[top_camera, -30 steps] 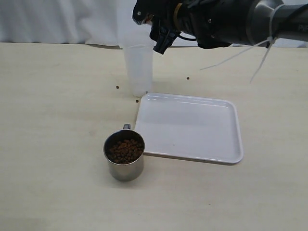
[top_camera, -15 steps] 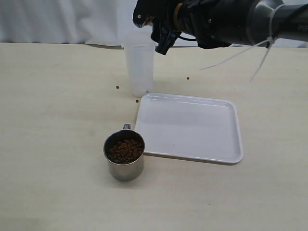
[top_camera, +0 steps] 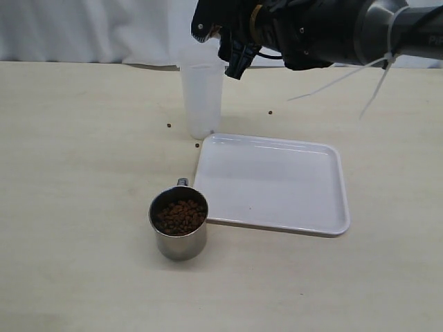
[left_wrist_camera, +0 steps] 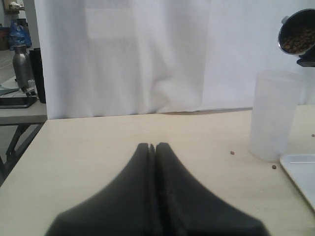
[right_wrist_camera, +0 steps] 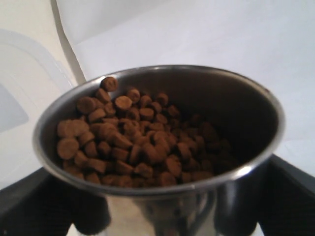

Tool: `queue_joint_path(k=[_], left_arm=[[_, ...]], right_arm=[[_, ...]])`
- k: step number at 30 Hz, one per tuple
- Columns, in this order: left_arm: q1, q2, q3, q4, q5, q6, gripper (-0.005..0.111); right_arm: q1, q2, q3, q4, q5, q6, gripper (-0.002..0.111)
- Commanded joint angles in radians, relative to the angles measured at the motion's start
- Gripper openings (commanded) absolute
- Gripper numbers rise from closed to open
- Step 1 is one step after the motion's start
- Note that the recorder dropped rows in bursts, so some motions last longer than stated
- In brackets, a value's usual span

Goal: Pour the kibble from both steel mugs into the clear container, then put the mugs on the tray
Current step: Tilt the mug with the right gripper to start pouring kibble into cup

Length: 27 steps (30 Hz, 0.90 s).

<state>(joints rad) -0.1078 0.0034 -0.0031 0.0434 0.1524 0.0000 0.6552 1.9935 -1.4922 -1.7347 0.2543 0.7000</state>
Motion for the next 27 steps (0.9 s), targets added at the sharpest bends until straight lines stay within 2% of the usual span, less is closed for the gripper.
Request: queue_joint_path(k=[1, 17, 27], left_arm=[[-0.01, -0.003, 0.003, 0.0, -0.011, 0.0, 0.0], [-0.01, -0.003, 0.003, 0.0, -0.009, 0.0, 0.0], [-0.01, -0.003, 0.003, 0.0, -0.009, 0.0, 0.0]], right_arm=[[-0.001, -0.019, -0.01, -0.01, 0.001, -0.01, 0.005], [-0.001, -0.019, -0.008, -0.01, 0.001, -0.069, 0.005], [-0.001, -0.019, -0.008, -0.01, -0.067, -0.116, 0.005]])
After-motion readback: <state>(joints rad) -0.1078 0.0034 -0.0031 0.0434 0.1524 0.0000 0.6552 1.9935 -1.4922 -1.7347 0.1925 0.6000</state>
